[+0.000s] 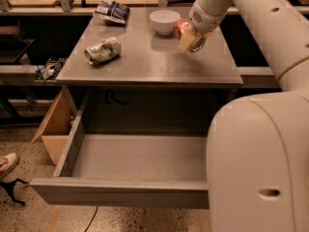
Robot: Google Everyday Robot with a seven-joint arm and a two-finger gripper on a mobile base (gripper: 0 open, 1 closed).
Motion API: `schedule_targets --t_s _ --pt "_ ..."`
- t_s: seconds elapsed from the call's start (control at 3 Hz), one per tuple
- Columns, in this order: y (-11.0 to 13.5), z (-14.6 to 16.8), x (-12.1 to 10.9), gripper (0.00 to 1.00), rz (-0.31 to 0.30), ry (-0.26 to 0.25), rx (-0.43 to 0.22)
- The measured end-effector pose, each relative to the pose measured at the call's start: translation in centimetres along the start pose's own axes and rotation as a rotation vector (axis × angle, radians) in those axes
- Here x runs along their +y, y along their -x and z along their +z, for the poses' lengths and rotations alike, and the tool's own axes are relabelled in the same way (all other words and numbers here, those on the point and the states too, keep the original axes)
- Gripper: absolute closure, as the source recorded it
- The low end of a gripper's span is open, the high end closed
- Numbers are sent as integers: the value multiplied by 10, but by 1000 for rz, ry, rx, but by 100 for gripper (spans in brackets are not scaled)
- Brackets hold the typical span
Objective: Place coke can into top drawer
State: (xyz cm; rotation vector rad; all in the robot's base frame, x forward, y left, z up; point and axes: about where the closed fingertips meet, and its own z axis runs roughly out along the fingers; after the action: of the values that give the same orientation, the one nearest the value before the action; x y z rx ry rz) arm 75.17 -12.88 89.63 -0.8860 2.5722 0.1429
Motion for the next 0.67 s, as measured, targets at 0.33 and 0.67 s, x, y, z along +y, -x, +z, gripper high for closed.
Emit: schedule_targets --t_s 0.33,0.67 --pt "-18 -18 23 100 -136 52 -33" --pt "-18 -18 23 100 -136 52 -33"
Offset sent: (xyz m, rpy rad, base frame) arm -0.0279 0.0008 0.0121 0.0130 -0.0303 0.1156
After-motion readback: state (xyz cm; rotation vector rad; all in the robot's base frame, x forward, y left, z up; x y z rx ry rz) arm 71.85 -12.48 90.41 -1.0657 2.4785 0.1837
